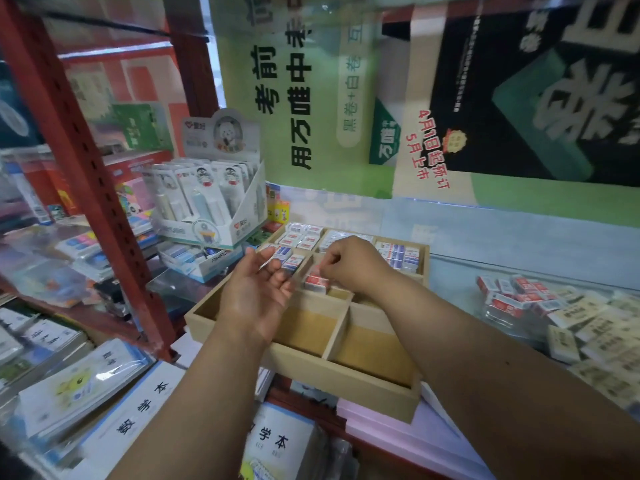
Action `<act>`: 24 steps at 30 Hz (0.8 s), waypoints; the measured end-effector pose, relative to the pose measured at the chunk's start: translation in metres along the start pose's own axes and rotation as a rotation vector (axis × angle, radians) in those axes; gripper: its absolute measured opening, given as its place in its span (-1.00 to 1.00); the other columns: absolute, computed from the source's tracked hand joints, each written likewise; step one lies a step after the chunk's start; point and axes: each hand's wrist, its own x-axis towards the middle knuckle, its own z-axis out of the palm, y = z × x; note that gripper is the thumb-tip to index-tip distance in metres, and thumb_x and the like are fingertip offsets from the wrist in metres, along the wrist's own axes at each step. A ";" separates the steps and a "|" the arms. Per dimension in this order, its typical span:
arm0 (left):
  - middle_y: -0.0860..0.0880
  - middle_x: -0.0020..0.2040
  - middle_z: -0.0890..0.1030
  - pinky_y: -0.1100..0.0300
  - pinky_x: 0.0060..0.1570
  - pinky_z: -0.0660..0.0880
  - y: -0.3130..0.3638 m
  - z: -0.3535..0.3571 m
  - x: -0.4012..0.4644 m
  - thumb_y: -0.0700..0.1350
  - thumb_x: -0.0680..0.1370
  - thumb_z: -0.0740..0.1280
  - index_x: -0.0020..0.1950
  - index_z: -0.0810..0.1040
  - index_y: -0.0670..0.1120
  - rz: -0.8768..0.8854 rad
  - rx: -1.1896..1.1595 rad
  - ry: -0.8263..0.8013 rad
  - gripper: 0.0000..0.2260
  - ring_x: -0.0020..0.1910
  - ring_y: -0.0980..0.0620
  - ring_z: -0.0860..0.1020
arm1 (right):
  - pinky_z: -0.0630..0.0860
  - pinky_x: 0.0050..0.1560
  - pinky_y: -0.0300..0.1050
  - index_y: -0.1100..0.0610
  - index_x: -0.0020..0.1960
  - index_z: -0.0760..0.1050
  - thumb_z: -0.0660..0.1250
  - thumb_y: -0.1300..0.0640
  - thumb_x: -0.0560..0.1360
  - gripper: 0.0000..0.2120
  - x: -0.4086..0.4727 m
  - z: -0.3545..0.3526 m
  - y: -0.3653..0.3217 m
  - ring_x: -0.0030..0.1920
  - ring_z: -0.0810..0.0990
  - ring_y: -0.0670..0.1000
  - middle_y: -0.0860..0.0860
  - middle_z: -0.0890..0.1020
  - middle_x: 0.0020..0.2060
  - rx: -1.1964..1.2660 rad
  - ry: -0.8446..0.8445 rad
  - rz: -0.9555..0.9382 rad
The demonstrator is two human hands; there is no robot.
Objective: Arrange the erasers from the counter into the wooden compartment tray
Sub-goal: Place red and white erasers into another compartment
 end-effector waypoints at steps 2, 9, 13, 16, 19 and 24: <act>0.00 -0.36 0.45 0.25 -0.30 0.32 0.001 -0.002 0.001 0.03 0.65 0.16 -0.11 0.51 -0.09 0.004 0.053 -0.032 -0.72 -0.45 0.11 0.40 | 0.42 -0.26 -0.23 0.17 -0.16 0.63 0.42 0.16 0.43 -0.93 -0.010 -0.018 0.001 -0.22 0.54 -0.07 -0.01 0.63 -0.24 0.059 0.035 -0.019; 0.03 -0.32 0.47 0.22 -0.29 0.32 -0.005 0.005 -0.001 0.07 0.61 0.19 -0.08 0.52 -0.05 -0.004 0.255 -0.087 -0.76 -0.42 0.12 0.41 | 0.37 -0.17 -0.19 0.09 0.03 0.57 0.48 0.02 0.40 -0.74 -0.051 -0.106 0.083 -0.14 0.51 -0.03 0.00 0.58 -0.15 -0.074 0.192 0.105; 0.05 -0.35 0.46 0.23 -0.32 0.28 -0.011 0.026 -0.013 0.04 0.53 0.24 -0.11 0.51 -0.03 -0.020 0.325 -0.135 -0.83 -0.46 0.13 0.40 | 0.38 -0.01 -0.17 0.07 0.27 0.44 0.49 -0.08 0.36 -0.44 -0.061 -0.158 0.143 0.02 0.48 -0.03 0.10 0.51 0.17 -0.306 0.068 0.278; 0.05 -0.35 0.42 0.28 -0.44 0.35 -0.028 0.050 -0.025 0.02 0.47 0.28 -0.15 0.48 -0.02 -0.060 0.282 -0.202 -0.88 -0.45 0.13 0.36 | 0.38 0.23 -0.03 -0.03 0.46 0.22 0.50 -0.17 0.32 -0.19 -0.062 -0.175 0.178 0.29 0.42 0.14 0.12 0.31 0.37 -0.473 -0.157 0.422; 0.03 -0.35 0.42 0.34 -0.50 0.33 -0.049 0.073 -0.033 0.02 0.61 0.18 -0.15 0.49 -0.03 -0.120 0.213 -0.233 -0.78 -0.47 0.11 0.35 | 0.36 0.33 0.04 -0.18 0.51 0.07 0.51 -0.26 0.24 -0.03 -0.061 -0.172 0.200 0.35 0.37 0.18 0.12 0.26 0.39 -0.561 -0.343 0.488; 0.03 -0.35 0.44 0.33 -0.49 0.31 -0.077 0.104 -0.044 0.00 0.62 0.15 -0.15 0.51 -0.04 -0.256 0.089 -0.303 -0.76 -0.46 0.11 0.35 | 0.44 0.25 -0.01 -0.29 0.45 0.15 0.56 -0.21 0.18 -0.05 -0.054 -0.157 0.214 0.19 0.50 0.15 0.05 0.42 0.20 -0.530 -0.427 0.367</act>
